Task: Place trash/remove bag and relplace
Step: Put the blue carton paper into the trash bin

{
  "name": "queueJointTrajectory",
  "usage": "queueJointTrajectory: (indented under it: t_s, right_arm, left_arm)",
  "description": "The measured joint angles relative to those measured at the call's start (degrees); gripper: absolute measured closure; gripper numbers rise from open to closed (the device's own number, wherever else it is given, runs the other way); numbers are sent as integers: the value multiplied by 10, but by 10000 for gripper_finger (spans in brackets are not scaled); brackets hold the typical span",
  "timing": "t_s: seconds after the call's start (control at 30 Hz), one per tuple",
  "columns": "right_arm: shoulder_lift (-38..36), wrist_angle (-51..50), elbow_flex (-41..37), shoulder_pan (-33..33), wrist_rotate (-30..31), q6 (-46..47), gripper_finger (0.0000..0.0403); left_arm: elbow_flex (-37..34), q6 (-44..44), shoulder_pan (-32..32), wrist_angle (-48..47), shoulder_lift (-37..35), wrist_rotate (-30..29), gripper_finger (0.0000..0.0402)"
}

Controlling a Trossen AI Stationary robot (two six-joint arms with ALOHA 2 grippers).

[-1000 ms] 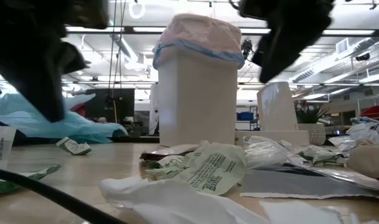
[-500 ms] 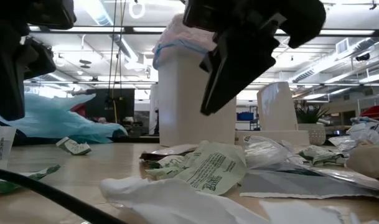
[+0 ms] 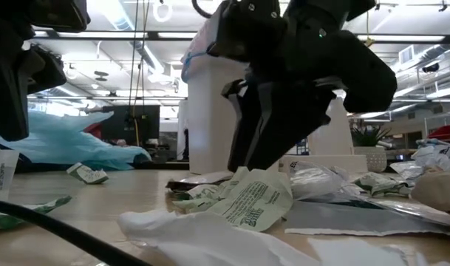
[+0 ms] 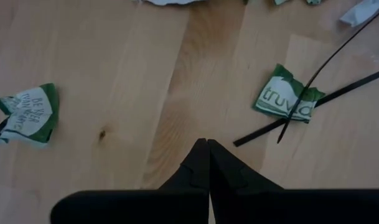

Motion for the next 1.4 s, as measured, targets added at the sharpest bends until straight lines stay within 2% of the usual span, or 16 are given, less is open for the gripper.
queueJointTrajectory:
  t_s: [0.1, 0.2, 0.27, 0.33, 0.43, 0.5, 0.67, 0.9, 1.27, 1.4]
  right_arm:
    - [4, 2, 0, 10, 29, -17, 242]
    - [11, -3, 0, 22, 143, -39, 239]
    - [17, 1, 0, 20, 162, -57, 251]
    - [25, -5, 0, 13, 141, -55, 283]
    - [27, -15, 1, 2, 111, 0, 367]
    - [24, -21, 1, -4, 98, 31, 390]
    - [-15, -35, -1, -11, 91, 58, 401]
    - [-138, -93, 0, -28, -4, 116, 403]
    - [-331, -84, 0, -80, -8, 118, 403]
    - [-378, -37, 0, -108, 0, 85, 403]
  left_arm:
    - [0, -5, 0, 1, 0, 2, 400]
    - [0, -14, 0, 3, 0, 1, 400]
    - [0, -14, 0, 2, 0, 2, 400]
    - [0, -15, 0, 3, 0, 4, 400]
    - [0, -16, 0, 4, 0, 7, 400]
    - [0, -16, 0, 9, 0, 8, 400]
    - [0, -16, 2, 11, 0, 8, 400]
    - [0, -16, 13, 18, -2, 9, 400]
    - [0, -16, 66, 24, -29, -10, 400]
    - [0, -16, 83, 40, -44, -48, 400]
